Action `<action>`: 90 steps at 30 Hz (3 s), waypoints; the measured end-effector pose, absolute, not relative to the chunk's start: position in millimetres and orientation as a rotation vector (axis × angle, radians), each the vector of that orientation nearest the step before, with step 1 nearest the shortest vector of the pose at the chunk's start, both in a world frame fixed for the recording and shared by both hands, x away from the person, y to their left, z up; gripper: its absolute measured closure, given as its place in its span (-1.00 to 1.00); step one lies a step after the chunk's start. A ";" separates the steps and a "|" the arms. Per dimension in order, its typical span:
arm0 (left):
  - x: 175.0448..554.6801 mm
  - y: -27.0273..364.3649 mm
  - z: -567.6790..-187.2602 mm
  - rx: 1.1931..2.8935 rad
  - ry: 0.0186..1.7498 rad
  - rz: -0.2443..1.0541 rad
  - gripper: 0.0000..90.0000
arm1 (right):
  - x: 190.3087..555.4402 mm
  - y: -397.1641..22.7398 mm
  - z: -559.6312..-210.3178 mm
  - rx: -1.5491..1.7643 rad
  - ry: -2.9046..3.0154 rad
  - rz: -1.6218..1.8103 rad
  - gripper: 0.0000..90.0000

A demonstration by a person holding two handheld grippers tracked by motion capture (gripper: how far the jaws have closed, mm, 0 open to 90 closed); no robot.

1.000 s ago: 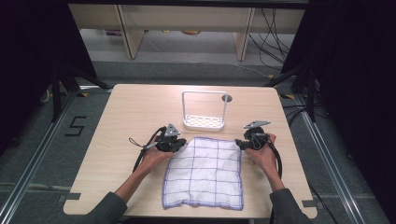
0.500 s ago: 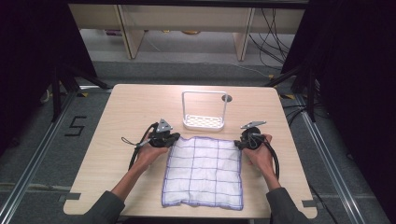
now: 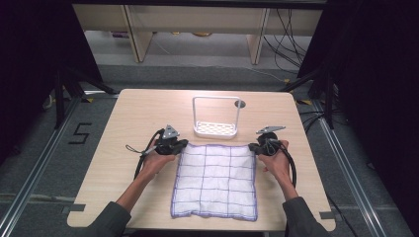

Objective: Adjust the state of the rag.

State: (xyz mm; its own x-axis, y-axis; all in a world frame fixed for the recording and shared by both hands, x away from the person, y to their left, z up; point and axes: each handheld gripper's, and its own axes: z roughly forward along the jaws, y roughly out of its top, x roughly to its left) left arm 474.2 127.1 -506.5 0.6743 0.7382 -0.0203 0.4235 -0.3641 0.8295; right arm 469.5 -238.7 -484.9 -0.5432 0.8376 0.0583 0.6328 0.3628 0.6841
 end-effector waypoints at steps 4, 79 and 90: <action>474.4 127.2 -502.6 1.976 0.904 0.446 0.94 | 468.3 -237.9 -478.2 1.276 2.303 1.002 0.93; 313.7 174.1 -489.4 1.991 0.712 0.376 0.96 | 331.7 -245.5 -460.8 0.939 2.470 1.160 0.91; 309.8 173.3 -506.2 2.071 0.712 0.343 0.90 | 315.3 -249.2 -478.5 0.941 2.565 1.127 0.74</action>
State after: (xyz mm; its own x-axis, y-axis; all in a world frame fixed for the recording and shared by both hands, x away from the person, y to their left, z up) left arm 309.8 173.3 -506.2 0.7964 0.6042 -0.0245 0.3569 -0.4369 0.8257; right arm 315.3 -249.2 -478.5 -0.7819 0.6183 0.0798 0.4771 0.5110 0.7150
